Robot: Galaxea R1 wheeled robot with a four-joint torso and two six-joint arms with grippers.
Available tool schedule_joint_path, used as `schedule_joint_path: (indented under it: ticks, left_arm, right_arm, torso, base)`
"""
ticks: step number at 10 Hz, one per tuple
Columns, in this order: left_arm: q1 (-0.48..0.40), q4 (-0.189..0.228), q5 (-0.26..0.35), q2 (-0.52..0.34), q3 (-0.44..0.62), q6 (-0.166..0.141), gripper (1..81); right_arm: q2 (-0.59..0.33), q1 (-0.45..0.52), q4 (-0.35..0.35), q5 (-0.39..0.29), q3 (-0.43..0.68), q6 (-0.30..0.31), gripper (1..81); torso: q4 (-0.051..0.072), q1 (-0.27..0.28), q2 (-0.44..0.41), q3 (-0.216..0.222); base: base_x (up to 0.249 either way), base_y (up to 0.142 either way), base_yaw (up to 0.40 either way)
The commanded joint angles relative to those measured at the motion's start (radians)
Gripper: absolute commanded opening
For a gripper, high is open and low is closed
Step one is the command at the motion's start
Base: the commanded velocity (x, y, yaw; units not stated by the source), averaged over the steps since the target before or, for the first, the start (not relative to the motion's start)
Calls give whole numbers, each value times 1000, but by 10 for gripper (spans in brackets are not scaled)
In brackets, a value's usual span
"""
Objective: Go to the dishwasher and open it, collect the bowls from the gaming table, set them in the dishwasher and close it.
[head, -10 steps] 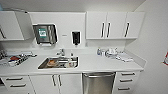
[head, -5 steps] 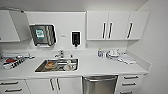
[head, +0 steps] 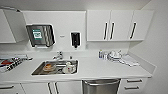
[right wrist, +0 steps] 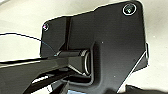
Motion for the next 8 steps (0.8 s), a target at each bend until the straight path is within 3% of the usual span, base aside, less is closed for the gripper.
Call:
schedule_joint_path:
  ticks: [1,3,6,7,8]
  left_arm:
    - [-51,-4,52,-15,5,-2,811]
    - [-53,-4,53,-15,5,-3,811]
    - [-51,-4,53,-19,14,-3,811]
    - [-53,-1,53,-36,33,-3,811]
    - [-51,1,53,-100,116,-3,811]
  right_arm:
    - [-21,47,1,-61,8,2,811]
    - [-24,45,4,-53,8,5,811]
    - [-41,37,8,-35,23,7,811]
    - [-62,37,10,-35,58,7,811]
    - [-116,36,10,-35,151,7,811]
  torso:
    - [0,0,0,0]
    - [0,0,0,0]
    - [0,1,0,0]
    - [0,1,0,0]
    - [0,1,0,0]
  base:
    - [147,0,0]
    - [118,0,0]
    - [0,0,0]
    - [0,0,0]
    - [0,0,0]
